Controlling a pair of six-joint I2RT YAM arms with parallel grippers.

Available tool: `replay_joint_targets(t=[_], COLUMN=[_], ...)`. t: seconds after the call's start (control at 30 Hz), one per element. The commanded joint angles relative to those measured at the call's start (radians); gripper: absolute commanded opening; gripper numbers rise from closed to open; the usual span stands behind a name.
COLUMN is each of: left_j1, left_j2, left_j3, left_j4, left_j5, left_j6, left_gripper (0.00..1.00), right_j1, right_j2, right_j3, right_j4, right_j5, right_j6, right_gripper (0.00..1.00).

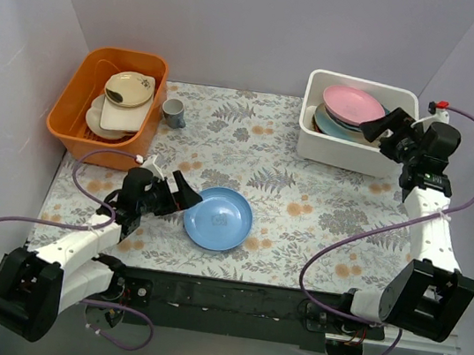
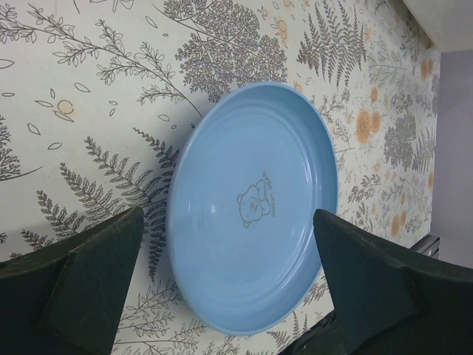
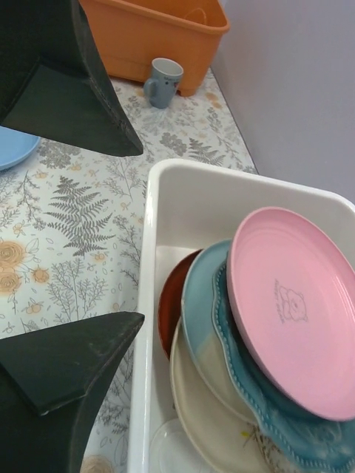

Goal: Place the plates into the plastic bin on the countertop
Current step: Place the plate in the plastic bin, then pick up the plate at the center of the board.

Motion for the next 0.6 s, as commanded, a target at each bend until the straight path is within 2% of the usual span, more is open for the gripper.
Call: replay_joint_targets(t=[0.0, 0.13, 0.57], left_j1=[-0.003, -0.003, -0.003], left_j2=[-0.059, -0.09, -0.117], left_j3=[0.027, 0.018, -0.019], left_j4=[-0.058, -0.102, -0.144], left_j5=[-0.043, -0.058, -0.046], left_j6=[0.017, 0.012, -0.017], left_gripper=[0.96, 0.93, 0.85], right_j1=[0.085, 0.235, 0.457], right_j2=[0.032, 0.061, 0.049], right_j3=[0.076, 0.106, -0.041], right_j4=[-0.043, -0.09, -0.096], right_j5=[0.011, 0.084, 0.049], right_j6=[-0.057, -0.118, -0.124], right_gripper=[0.92, 0.92, 0.9])
